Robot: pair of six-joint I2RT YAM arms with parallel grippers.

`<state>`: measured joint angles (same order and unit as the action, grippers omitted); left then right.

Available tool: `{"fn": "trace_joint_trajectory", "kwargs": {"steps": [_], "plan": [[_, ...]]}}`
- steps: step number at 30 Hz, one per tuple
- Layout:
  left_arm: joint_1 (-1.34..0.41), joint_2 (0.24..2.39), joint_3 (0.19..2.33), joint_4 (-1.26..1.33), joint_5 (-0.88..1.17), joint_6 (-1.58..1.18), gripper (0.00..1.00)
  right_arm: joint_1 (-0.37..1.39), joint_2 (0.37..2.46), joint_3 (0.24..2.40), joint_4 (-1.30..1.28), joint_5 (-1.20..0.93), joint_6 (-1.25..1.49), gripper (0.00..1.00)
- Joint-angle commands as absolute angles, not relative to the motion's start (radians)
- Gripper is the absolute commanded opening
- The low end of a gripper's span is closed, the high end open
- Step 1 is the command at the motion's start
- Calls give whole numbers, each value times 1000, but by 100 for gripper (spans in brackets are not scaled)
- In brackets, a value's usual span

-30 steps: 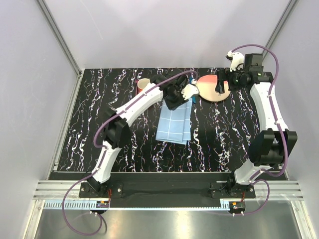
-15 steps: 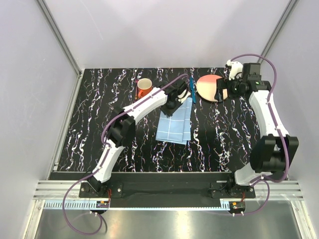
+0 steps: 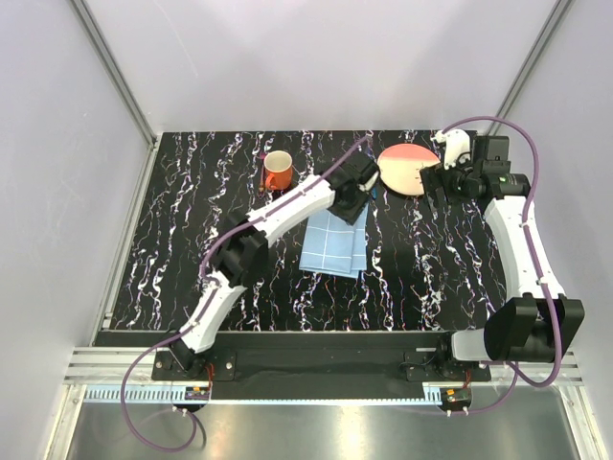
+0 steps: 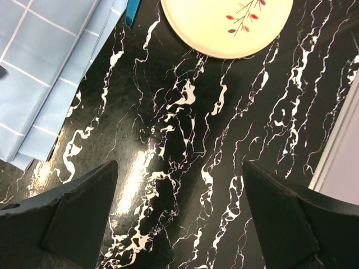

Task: Set the dinner table for one person
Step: Flatten out the napkin at the center of the board.

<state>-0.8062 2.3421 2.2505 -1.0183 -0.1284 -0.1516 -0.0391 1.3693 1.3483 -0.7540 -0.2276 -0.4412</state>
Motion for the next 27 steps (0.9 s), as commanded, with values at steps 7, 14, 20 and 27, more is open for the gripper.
{"fn": "trace_joint_trajectory", "kwargs": {"steps": [7,14,20,27], "plan": [[-867,2448,2261,-966,-170,-179,48,-32,1339,1368,-750,-250,-400,100],[-873,2476,2257,-966,-186,-187,48,-32,1339,1393,-755,-293,-354,100],[-874,2493,2241,-962,-186,-189,49,-32,1353,1428,-755,-324,-330,100],[-874,2508,2224,-959,-169,-189,23,-32,1362,1457,-759,-339,-311,100]]}}
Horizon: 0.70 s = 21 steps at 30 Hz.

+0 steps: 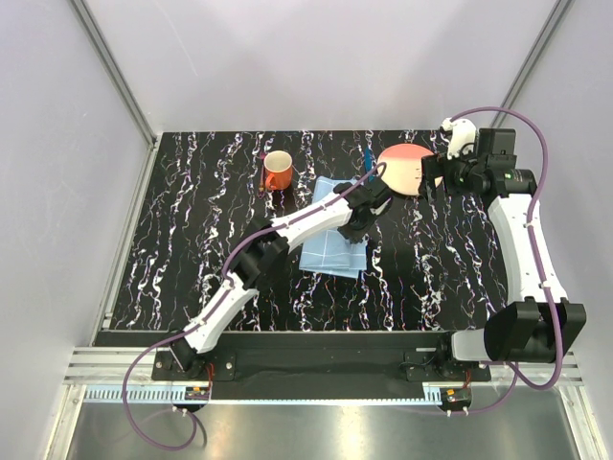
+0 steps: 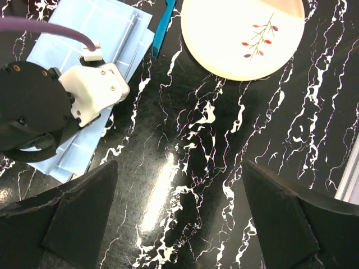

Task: Set the dinner table for one person
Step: Flatten out the napkin at the center of the board.

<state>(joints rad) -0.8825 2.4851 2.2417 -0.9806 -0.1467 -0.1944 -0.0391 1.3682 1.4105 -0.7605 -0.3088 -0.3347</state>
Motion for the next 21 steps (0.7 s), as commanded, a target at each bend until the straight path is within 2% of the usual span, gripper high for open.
{"fn": "trace_joint_trajectory", "kwargs": {"steps": [1,3,4,21], "plan": [[-874,2511,2223,-959,-170,-186,20,-32,1362,1459,-758,-341,-308,100],[-874,2510,2214,-956,-176,-186,10,-31,1359,1460,-759,-348,-307,100],[-874,2507,2210,-957,-179,-186,0,-31,1362,1459,-758,-348,-305,100],[-825,2171,2154,-968,-446,-84,0,-6,1342,1375,-770,-368,-318,100]]}}
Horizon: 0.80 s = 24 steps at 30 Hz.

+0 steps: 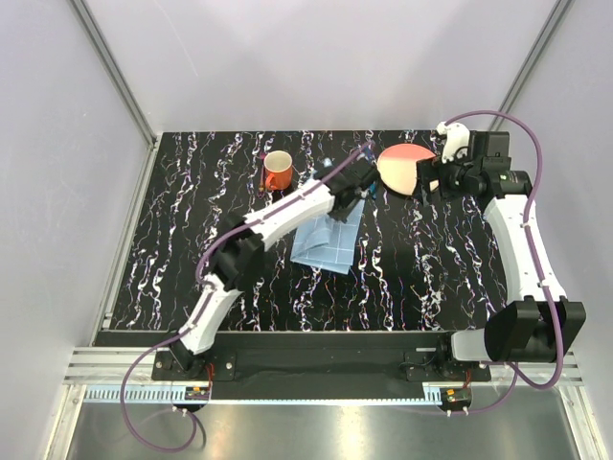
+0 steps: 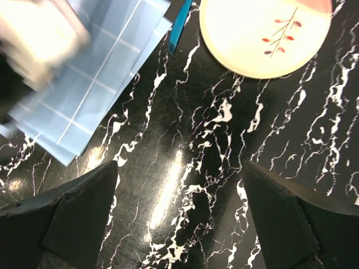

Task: Set the dinner table for one person
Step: Flatten out the napkin at the center of the board.

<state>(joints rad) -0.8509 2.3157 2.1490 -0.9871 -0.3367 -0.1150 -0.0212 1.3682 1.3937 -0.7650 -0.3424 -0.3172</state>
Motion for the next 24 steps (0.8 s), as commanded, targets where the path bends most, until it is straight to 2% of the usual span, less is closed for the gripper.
{"fn": "trace_joint_trajectory", "kwargs": {"steps": [1,16,24], "plan": [[-822,2146,2152,-969,-451,-83,0,-5,1342,1370,-769,-370,-319,100],[-798,1990,2028,-969,-545,-71,0,66,1390,1387,-781,-368,-348,100],[-792,1925,1945,-971,-509,-95,0,144,1414,1338,-788,-333,-408,100]]}}
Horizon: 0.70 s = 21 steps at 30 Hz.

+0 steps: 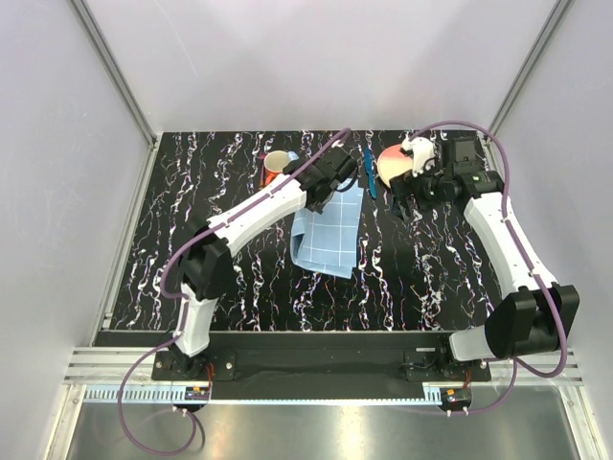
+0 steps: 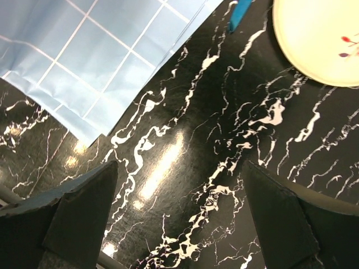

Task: Set the dinner table for one person
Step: Flatten out the napkin at the center of the board.

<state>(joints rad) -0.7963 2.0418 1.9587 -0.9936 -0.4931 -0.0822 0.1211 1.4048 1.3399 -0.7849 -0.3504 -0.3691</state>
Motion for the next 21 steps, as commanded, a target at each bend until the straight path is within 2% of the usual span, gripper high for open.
{"fn": "trace_joint_trajectory", "kwargs": {"steps": [1,7,16,21], "plan": [[-790,1915,1922,-973,-506,-98,0,144,1417,1342,-787,-331,-408,100],[-792,1829,1817,-973,-503,-117,0,146,1448,1387,-781,-334,-410,100],[-792,1747,1629,-982,-305,-36,0,161,1437,1394,-782,-339,-407,100],[-792,1714,1540,-983,-281,17,0,164,1422,1384,-782,-330,-411,100]]}}
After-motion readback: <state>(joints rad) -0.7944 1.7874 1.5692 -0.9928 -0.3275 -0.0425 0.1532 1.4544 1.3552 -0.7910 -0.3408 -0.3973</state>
